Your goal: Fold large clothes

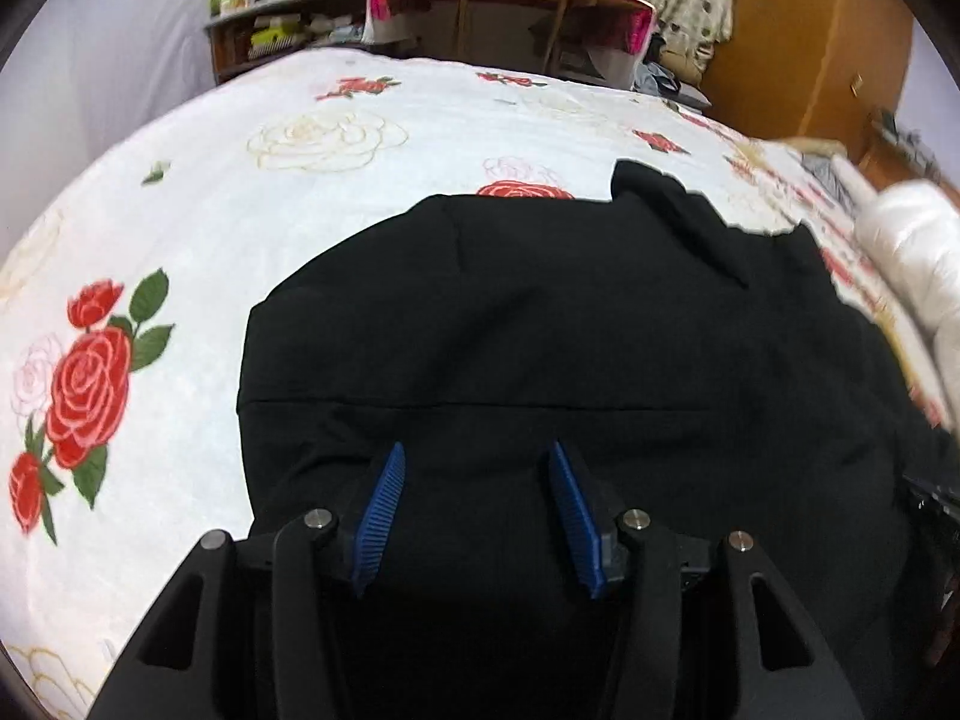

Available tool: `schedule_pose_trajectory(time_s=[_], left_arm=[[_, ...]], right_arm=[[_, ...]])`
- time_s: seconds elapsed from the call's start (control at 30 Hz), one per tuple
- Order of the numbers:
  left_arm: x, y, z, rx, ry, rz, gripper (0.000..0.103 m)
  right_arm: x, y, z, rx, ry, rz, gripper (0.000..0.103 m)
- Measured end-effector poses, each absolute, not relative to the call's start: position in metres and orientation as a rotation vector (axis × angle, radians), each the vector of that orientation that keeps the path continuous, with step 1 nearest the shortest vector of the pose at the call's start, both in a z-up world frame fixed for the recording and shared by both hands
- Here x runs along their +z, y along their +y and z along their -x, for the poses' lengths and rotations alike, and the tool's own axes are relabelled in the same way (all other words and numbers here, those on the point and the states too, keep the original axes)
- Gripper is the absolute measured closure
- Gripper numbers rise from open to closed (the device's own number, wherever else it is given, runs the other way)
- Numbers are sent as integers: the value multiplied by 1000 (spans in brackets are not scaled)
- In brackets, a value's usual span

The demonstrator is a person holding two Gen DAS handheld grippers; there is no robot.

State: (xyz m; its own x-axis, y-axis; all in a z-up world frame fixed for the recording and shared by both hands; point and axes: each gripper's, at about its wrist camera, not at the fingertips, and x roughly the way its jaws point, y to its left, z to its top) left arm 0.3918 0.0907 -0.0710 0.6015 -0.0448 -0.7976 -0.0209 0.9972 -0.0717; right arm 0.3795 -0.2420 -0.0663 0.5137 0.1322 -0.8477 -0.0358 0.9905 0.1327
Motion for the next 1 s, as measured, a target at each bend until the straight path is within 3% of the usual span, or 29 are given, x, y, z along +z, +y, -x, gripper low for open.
schedule_pose_trajectory(time_s=[0.2, 0.33, 0.5, 0.6, 1.0], left_arm=[[-47, 85, -354, -40, 879, 123, 51], [-65, 61, -333, -69, 940, 26, 51], [-54, 49, -316, -87, 965, 12, 51], [-43, 48, -295, -73, 949, 33, 51], [-52, 32, -221, -50, 1025, 72, 51]], right_arm=[[-45, -245, -351, 65, 958, -61, 87], [-55, -246, -328, 48, 958, -68, 69], [-44, -257, -310, 21, 969, -94, 64], [-29, -270, -280, 19, 929, -100, 55], [-41, -392, -162, -204, 963, -322, 53]])
